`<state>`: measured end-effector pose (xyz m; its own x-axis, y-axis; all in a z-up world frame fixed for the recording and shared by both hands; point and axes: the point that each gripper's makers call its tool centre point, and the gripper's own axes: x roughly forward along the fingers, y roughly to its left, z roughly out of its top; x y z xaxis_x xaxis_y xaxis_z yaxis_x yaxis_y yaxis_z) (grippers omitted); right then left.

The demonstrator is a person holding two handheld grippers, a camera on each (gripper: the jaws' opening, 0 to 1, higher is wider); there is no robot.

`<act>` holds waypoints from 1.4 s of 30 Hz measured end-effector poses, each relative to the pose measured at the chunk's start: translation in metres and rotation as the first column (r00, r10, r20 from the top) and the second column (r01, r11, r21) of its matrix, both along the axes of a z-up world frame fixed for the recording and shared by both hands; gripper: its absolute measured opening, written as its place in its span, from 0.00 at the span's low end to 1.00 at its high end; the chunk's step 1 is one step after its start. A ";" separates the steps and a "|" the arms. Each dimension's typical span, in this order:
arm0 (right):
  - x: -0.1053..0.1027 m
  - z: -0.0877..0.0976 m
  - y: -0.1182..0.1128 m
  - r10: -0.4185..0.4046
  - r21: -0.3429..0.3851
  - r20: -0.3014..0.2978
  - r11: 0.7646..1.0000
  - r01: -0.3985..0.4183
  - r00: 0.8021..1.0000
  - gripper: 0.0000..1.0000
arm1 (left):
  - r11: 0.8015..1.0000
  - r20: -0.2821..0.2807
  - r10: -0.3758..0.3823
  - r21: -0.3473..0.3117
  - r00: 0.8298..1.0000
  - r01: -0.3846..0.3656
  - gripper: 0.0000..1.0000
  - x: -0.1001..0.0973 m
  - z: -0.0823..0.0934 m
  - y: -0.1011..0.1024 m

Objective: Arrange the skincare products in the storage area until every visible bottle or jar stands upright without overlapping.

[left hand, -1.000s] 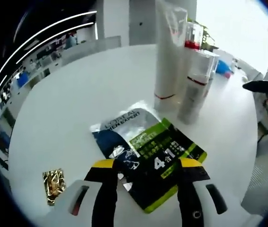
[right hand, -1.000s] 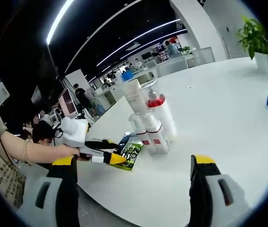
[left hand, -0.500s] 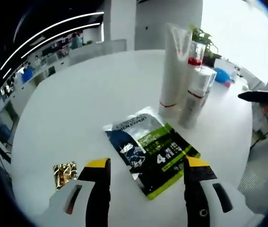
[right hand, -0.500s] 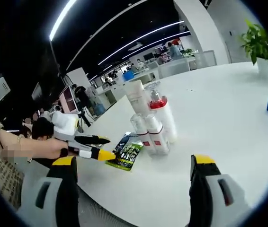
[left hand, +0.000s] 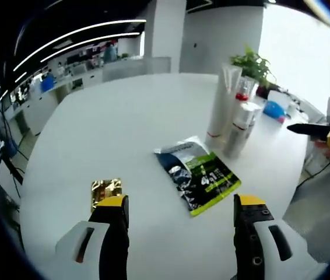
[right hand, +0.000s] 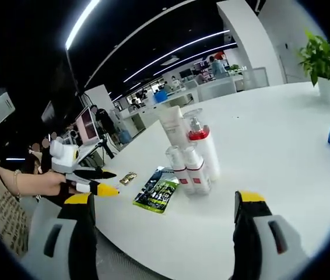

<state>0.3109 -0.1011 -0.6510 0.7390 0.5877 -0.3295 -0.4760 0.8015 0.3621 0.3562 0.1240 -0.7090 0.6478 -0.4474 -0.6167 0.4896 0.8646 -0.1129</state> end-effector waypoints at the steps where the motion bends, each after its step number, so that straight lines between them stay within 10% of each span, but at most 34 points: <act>1: -0.001 0.000 0.001 0.003 -0.002 0.001 1.000 -0.003 1.000 1.00 | 1.000 0.006 0.004 -0.003 1.000 -0.004 0.71 -0.002 0.002 0.002; 24: -0.007 0.001 0.004 0.056 -0.022 0.017 0.998 -0.056 0.998 1.00 | 0.985 0.062 0.161 -0.077 0.985 -0.156 0.95 -0.045 0.040 0.057; 42: -0.019 0.013 0.007 0.063 -0.002 0.045 0.998 -0.063 0.997 1.00 | 0.979 0.081 0.194 -0.083 0.978 -0.187 0.97 -0.058 0.052 0.059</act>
<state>0.2916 -0.0937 -0.6381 0.7144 0.6335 -0.2972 -0.5416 0.7695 0.3385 0.2986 0.1834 -0.6565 0.7756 -0.3533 -0.5230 0.3277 0.9336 -0.1447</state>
